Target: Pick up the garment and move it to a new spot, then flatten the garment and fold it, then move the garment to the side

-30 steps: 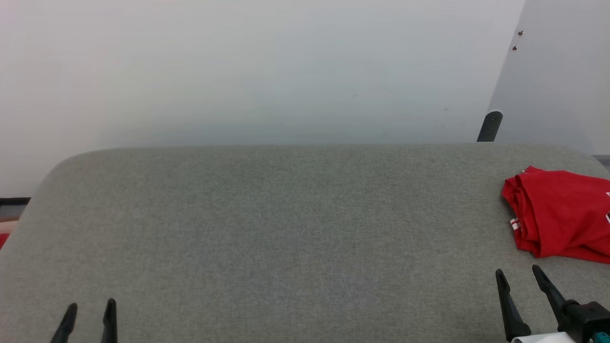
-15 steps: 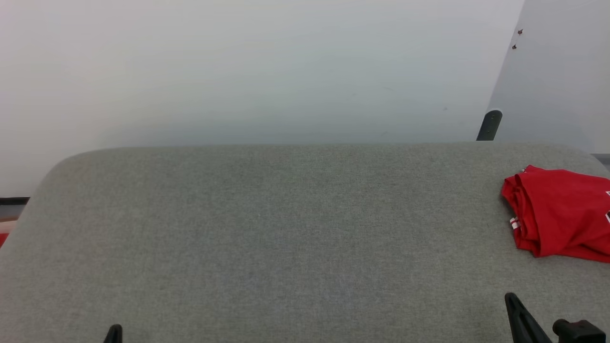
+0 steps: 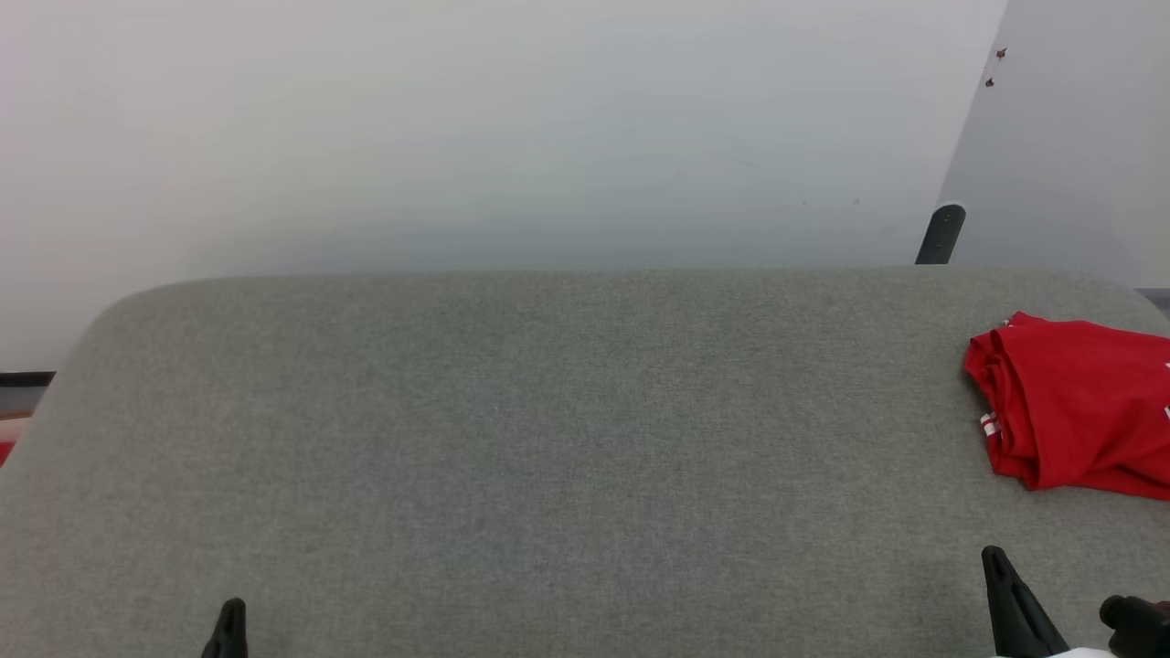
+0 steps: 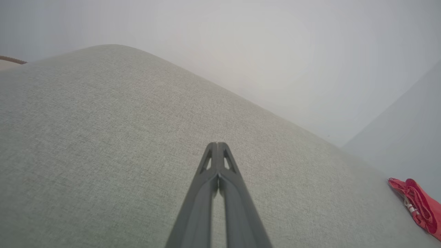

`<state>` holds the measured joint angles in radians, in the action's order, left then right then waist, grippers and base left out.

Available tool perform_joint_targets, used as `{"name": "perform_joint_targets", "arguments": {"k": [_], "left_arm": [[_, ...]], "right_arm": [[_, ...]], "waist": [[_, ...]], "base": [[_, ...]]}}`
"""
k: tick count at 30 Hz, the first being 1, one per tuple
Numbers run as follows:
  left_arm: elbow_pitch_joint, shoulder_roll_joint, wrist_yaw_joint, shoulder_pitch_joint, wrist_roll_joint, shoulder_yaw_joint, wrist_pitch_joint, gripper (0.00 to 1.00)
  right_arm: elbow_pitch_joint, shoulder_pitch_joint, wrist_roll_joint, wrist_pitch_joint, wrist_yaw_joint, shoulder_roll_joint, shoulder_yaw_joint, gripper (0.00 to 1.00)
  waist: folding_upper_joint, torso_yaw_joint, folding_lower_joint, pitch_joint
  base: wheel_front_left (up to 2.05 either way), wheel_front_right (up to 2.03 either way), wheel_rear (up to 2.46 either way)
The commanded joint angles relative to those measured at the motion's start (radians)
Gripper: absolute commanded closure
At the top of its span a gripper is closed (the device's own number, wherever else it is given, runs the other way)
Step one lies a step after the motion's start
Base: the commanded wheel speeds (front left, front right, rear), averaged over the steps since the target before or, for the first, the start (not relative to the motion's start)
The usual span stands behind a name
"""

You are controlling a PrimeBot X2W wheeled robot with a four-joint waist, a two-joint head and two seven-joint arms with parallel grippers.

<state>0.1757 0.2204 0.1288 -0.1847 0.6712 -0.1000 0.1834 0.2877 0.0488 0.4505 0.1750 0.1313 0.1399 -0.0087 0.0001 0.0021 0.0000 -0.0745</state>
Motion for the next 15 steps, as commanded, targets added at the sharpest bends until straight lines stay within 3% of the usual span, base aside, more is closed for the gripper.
{"name": "perform_joint_targets", "arguments": {"k": [1, 15], "left_arm": [[-0.011, 0.005, 0.000, 0.028, 0.031, -0.007, -0.006, 1.00], [0.004, -0.029, 0.001, 0.082, 0.211, -0.009, -0.064, 1.00]], "right_arm": [[-0.018, -0.031, 0.041, -0.006, 0.000, 0.000, -0.009, 1.00], [-0.024, -0.058, 0.262, -0.062, 0.000, -0.017, -0.028, 1.00]], "waist": [[-0.0001, 0.000, 0.0000, 0.001], [-0.0001, 0.000, 0.0000, 0.011]], "base": [[0.00, 0.00, 0.00], [0.00, 0.00, 0.00]]}}
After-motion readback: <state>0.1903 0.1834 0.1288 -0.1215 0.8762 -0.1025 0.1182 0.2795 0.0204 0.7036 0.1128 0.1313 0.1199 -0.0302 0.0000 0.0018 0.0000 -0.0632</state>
